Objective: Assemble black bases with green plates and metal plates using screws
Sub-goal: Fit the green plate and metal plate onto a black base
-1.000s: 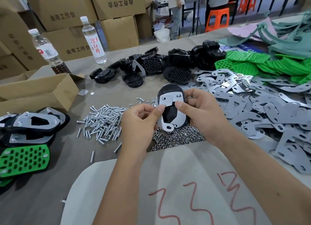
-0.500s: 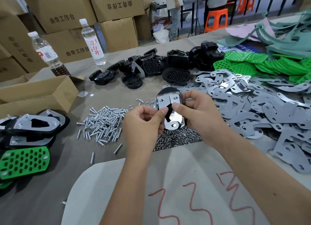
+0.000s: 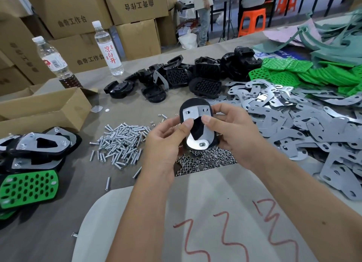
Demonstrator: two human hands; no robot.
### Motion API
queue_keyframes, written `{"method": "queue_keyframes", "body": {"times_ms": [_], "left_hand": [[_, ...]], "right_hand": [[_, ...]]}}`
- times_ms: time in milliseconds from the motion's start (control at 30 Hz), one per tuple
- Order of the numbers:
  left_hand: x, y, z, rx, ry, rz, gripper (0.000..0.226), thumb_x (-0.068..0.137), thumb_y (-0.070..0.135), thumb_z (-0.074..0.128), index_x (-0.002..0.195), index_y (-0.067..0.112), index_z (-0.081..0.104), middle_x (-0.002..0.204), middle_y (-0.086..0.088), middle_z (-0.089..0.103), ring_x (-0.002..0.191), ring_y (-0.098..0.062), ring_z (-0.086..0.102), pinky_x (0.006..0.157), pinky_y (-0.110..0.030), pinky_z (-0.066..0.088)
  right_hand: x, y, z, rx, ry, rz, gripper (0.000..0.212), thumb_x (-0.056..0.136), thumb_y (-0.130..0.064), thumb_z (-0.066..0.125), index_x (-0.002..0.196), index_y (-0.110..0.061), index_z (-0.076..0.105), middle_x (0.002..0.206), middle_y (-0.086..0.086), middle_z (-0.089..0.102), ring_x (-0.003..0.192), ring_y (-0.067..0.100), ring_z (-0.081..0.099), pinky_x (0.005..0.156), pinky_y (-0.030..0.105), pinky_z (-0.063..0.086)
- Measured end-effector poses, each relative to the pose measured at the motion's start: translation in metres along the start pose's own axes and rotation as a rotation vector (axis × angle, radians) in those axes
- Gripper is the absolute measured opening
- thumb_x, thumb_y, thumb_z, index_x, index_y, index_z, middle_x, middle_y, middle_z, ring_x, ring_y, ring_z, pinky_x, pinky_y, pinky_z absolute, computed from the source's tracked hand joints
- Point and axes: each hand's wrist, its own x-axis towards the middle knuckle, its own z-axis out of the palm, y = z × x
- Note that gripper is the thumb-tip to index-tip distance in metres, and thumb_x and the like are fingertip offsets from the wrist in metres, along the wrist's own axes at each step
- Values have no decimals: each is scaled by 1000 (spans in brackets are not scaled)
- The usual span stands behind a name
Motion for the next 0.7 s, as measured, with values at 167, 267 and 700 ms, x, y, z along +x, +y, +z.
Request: {"method": "queue_keyframes", "body": {"times_ms": [167, 267, 700], "left_hand": [[0, 0, 1, -27, -49, -32, 22, 83, 26, 77, 99, 11, 77, 92, -10, 78, 72, -22, 71, 54, -30, 56], [2, 0, 1, -25, -4, -28, 5, 91, 17, 73, 92, 12, 73, 87, -9, 77, 72, -21, 71, 59, -30, 56], [-2, 3, 5, -58, 34, -6, 20, 86, 10, 78, 103, 10, 68, 101, -20, 74, 86, -32, 69, 78, -47, 55]], "right_hand": [[-1, 3, -2, -45, -15, -47, 19, 93, -19, 76, 106, -7, 69, 87, 7, 71, 54, 10, 55, 41, 17, 35], [0, 3, -1, -134, -26, -72, 16, 94, -25, 77, 104, -14, 74, 97, 8, 73, 59, 19, 53, 44, 23, 40], [-2, 2, 3, -21, -123, -45, 16, 94, -16, 71, 109, -20, 72, 112, 29, 71, 91, 30, 72, 84, 53, 57]]}}
